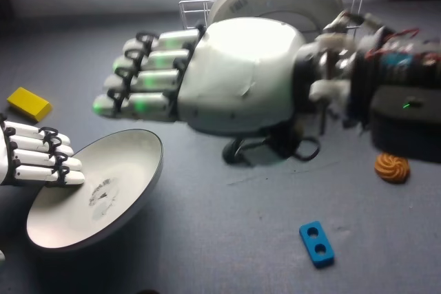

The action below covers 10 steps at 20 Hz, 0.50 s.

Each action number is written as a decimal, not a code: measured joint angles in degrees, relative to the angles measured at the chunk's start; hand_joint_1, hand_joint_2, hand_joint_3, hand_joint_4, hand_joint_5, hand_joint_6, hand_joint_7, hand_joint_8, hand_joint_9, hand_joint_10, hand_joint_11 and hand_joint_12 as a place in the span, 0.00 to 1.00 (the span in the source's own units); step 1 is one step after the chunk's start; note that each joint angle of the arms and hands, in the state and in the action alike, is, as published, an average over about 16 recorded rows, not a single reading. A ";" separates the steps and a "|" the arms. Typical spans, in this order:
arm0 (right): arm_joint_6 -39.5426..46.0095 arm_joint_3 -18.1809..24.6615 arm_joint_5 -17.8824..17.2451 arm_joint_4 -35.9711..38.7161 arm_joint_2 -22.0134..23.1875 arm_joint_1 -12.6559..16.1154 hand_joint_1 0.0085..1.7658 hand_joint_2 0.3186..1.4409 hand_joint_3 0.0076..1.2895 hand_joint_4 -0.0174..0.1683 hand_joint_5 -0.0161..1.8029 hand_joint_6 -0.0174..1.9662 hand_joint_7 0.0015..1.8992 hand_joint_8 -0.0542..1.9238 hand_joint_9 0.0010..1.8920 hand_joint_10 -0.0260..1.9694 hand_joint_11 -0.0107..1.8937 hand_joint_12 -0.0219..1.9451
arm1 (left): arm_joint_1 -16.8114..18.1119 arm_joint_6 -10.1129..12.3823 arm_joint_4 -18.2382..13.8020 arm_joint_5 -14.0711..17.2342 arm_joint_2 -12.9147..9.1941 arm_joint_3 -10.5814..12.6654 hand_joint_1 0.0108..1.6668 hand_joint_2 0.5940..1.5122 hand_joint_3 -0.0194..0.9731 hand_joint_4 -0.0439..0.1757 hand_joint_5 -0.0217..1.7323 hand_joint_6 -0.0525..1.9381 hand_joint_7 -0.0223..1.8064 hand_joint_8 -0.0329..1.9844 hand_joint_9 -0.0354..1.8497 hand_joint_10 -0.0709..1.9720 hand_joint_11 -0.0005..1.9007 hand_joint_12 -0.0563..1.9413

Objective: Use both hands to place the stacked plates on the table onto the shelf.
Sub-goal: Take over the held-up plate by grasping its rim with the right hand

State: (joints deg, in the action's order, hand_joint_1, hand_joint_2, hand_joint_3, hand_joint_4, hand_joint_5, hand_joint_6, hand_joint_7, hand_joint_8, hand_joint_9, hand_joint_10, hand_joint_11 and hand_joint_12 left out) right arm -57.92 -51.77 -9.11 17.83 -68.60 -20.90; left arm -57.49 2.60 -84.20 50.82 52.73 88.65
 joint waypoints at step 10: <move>-9.39 -6.40 -1.26 -13.31 -11.52 -5.14 0.72 0.61 0.01 0.10 0.02 0.02 0.01 0.03 0.01 0.02 0.02 0.02 | -0.59 0.02 0.25 -0.56 -0.08 -0.49 0.00 0.49 0.02 0.16 0.01 0.02 0.00 0.00 0.03 0.04 0.01 0.03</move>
State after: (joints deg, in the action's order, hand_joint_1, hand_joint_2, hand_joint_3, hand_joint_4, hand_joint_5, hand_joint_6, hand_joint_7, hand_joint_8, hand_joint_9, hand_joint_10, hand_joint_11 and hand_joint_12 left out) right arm -67.31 -58.17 -10.37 4.52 -80.13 -26.04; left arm -58.08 2.62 -83.95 50.27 52.66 88.16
